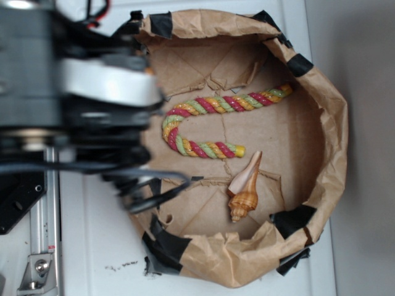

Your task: Grab the shell.

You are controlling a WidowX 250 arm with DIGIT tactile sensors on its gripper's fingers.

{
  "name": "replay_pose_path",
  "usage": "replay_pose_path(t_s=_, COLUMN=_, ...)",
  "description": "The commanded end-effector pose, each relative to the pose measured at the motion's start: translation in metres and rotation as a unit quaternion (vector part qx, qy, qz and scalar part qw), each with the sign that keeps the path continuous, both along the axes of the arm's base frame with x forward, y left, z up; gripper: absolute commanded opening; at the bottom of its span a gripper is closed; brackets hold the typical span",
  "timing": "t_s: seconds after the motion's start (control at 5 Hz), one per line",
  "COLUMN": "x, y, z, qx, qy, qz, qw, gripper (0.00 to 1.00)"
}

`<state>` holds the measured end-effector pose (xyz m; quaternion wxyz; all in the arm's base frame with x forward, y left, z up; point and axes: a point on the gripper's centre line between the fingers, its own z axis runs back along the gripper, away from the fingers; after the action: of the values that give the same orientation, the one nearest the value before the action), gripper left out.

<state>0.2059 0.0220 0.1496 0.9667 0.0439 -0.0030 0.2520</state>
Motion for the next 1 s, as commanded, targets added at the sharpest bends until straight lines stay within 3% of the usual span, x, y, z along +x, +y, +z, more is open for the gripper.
replay_pose_path(t_s=0.0, x=0.059, y=0.007, z=-0.007, qx=-0.088, qy=-0.033, qz=0.209, qw=0.973, gripper=1.0)
replay_pose_path(t_s=0.4, x=0.075, y=-0.027, z=-0.058, qx=-0.106, qy=-0.027, qz=0.22, qw=0.969, gripper=1.0)
replay_pose_path(t_s=0.6, x=0.08, y=-0.049, z=-0.078, qx=-0.153, qy=-0.036, qz=0.184, qw=0.97, gripper=1.0)
replay_pose_path(t_s=0.8, x=0.08, y=-0.065, z=-0.086, qx=-0.147, qy=-0.034, qz=0.176, qw=0.973, gripper=1.0)
